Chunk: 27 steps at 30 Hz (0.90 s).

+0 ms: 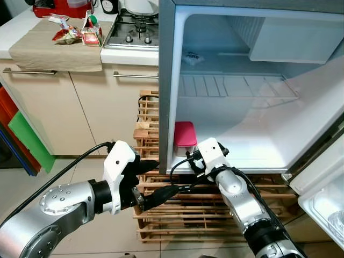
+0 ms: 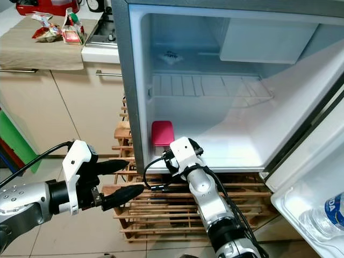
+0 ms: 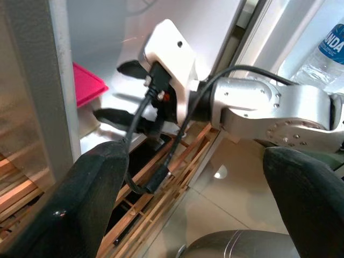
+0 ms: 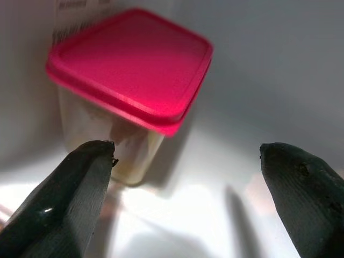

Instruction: Restocking fridge

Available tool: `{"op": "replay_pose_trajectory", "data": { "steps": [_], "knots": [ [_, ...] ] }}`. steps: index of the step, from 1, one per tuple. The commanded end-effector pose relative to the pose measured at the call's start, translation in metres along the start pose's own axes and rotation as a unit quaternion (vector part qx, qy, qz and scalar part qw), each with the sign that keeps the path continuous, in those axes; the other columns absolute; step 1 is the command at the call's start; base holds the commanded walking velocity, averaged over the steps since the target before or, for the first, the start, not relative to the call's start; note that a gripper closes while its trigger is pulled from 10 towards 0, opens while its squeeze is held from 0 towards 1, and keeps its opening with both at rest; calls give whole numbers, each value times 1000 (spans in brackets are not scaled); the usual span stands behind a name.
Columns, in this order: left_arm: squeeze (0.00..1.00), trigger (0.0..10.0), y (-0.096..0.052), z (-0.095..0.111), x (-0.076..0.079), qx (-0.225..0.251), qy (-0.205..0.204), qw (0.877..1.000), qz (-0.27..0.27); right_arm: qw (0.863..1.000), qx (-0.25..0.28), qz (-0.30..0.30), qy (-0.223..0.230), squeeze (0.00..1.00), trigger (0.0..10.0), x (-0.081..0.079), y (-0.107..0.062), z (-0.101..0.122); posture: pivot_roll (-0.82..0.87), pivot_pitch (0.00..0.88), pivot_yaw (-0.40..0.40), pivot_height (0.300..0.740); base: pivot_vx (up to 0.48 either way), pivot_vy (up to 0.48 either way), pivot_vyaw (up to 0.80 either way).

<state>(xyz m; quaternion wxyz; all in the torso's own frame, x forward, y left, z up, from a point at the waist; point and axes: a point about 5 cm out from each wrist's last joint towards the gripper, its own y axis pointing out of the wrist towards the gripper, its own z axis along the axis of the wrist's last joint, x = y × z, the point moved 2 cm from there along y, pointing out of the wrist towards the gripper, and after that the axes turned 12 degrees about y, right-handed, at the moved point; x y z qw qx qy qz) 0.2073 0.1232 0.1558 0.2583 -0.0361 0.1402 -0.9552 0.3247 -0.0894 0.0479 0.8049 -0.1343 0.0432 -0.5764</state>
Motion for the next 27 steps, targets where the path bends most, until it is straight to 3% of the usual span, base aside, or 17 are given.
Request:
{"op": "replay_pose_trajectory", "data": {
  "steps": [1, 12, 20, 27],
  "knots": [
    [0, 10000, 2, 2, 1, 2, 6, 1000, -5, 1000, -2, -7, -7, 51, 10000, 3, 3, 1, 115, 3, -27, 740, 0, 0, 0],
    [0, 10000, 1, 2, 2, 1, 6, 1000, -3, 999, 7, -6, -40, 51, 10000, 4, 14, 10, 122, 8, -30, 740, 0, 0, 0],
    [0, 10000, 1, 2, 3, 0, 5, 1000, -5, 999, -8, -16, -49, 47, 10000, 9, 17, 2, 123, 10, -31, 740, 0, 0, 0],
    [0, 10000, 1, 1, 1, -1, 5, 1000, -7, 998, -13, -15, -51, 47, 10000, 4, 21, 1, 117, 10, -20, 740, 0, 0, 0]
  ]
}}
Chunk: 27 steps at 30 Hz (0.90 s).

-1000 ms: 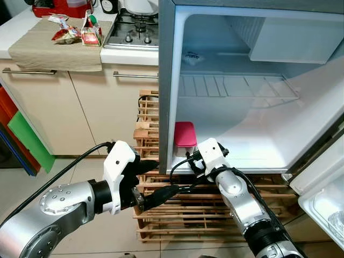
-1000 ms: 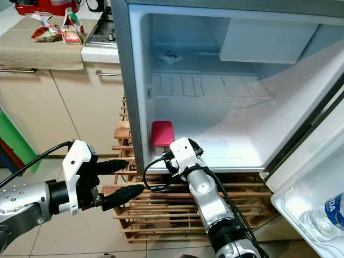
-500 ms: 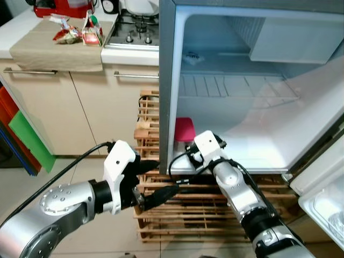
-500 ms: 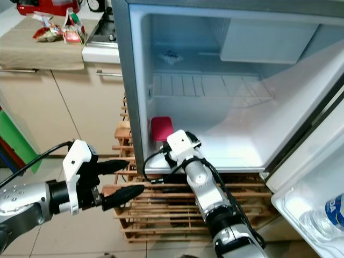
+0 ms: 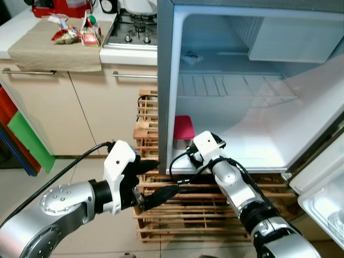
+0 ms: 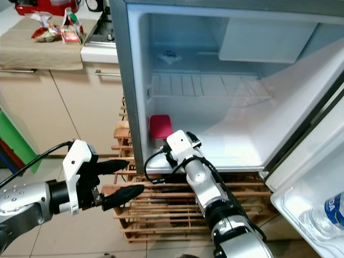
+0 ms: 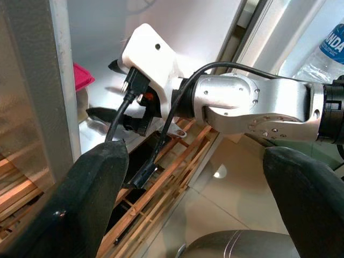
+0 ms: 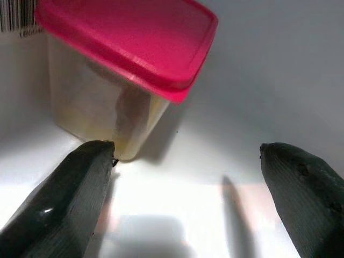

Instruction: Restocking fridge

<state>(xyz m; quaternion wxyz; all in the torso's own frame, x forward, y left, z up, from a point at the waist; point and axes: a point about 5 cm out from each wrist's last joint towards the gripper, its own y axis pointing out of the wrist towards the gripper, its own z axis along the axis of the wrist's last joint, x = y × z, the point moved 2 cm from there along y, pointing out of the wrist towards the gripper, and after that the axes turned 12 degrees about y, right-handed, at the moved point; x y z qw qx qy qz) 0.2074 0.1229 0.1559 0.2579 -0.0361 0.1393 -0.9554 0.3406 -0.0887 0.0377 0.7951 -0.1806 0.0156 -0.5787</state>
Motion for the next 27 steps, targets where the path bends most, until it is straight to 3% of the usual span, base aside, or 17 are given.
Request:
{"op": "replay_pose_trajectory", "data": {
  "steps": [1, 17, 27],
  "knots": [
    [0, 10000, 1, 1, 1, -2, 5, 1000, -7, 1000, 10, -2, -1, 51, 10000, -1, 4, 8, 118, 9, -20, 740, 0, 0, 0],
    [0, 10000, 2, 2, 0, -3, 8, 1000, -10, 999, 26, -14, -15, 47, 10000, 5, 18, 33, 124, 6, -15, 740, 0, 0, 0],
    [0, 10000, 10, -1, -6, 0, 11, 1000, -14, 1000, 14, -12, -16, 51, 10000, 2, 16, 22, 102, 0, -11, 740, 0, 0, 0]
  ]
}}
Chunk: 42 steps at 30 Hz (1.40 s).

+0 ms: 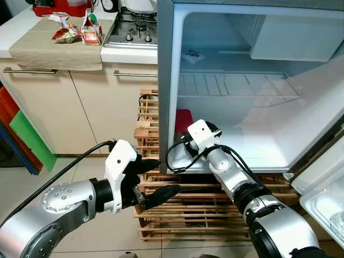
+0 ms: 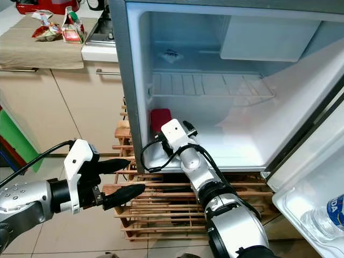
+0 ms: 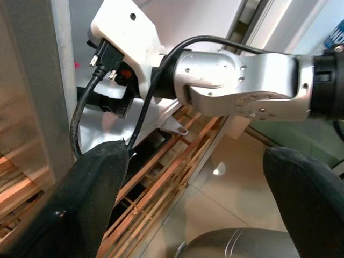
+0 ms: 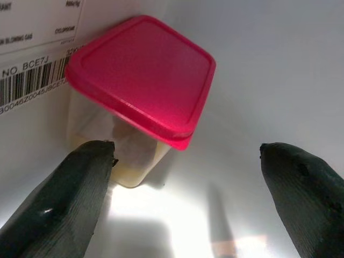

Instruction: Restocking fridge

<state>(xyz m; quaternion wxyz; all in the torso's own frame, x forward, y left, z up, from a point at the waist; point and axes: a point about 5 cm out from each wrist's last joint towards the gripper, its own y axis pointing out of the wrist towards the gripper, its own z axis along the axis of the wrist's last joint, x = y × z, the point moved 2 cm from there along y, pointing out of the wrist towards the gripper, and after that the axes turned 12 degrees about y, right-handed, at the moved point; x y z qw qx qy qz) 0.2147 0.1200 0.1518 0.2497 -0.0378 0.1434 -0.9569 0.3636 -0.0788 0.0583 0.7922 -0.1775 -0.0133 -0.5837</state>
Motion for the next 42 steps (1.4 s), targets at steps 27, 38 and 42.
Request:
{"op": "replay_pose_trajectory", "data": {
  "steps": [27, 38, 42],
  "knots": [
    [0, 10000, 1, -18, -90, 64, -15, 891, 449, 925, 159, -162, 303, 51, 10000, 85, -126, -15, -73, 0, 48, 740, 0, 0, 0],
    [0, 10000, -1, -12, -77, 86, 11, 894, 440, 955, 134, -99, 246, 55, 10000, 72, -116, -6, -12, 0, 2, 740, 0, 0, 0],
    [0, 10000, -9, -18, -71, 76, -7, 890, 450, 957, 127, -83, 245, 51, 10000, 66, -117, -6, 6, 0, -18, 740, 0, 0, 0]
  ]
}}
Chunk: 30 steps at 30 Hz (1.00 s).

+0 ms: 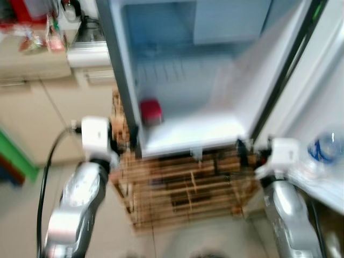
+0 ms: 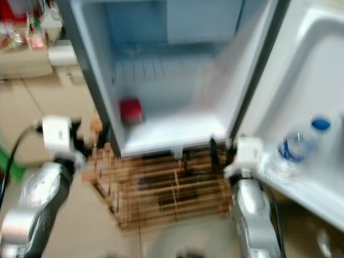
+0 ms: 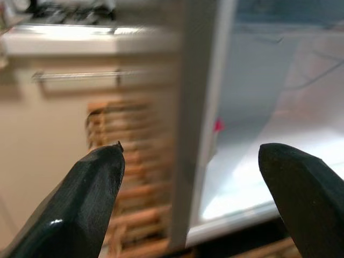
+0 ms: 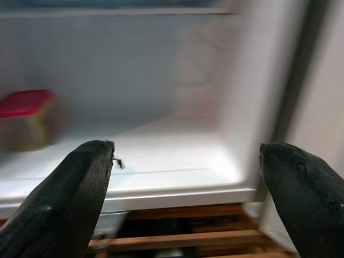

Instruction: Restocking fridge

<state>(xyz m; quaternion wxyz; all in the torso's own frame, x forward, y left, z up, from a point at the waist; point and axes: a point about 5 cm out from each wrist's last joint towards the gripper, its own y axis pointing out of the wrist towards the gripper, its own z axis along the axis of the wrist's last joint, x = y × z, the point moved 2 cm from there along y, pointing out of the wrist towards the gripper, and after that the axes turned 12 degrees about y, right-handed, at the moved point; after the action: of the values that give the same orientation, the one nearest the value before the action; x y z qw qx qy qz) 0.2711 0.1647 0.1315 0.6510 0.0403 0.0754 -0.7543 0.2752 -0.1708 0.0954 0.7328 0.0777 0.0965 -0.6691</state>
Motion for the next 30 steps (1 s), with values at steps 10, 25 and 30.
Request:
{"op": "replay_pose_trajectory", "data": {
  "steps": [10, 25, 30],
  "knots": [
    [0, 10000, -5, 8, 1, 22, -7, 999, 33, 1000, -13, 10, -20, 51, 10000, 4, -3, 7, -9, 0, -31, 740, 0, 0, 0],
    [0, 10000, 15, 19, -1, 39, 15, 999, 15, 1000, -10, -25, -1, 51, 10000, 10, 0, 3, -26, 0, 18, 740, 0, 0, 0],
    [0, 10000, 18, 20, 0, 39, 20, 999, 10, 1000, -12, -29, -2, 47, 10000, 11, 1, 0, -24, 0, 24, 740, 0, 0, 0]
  ]
}}
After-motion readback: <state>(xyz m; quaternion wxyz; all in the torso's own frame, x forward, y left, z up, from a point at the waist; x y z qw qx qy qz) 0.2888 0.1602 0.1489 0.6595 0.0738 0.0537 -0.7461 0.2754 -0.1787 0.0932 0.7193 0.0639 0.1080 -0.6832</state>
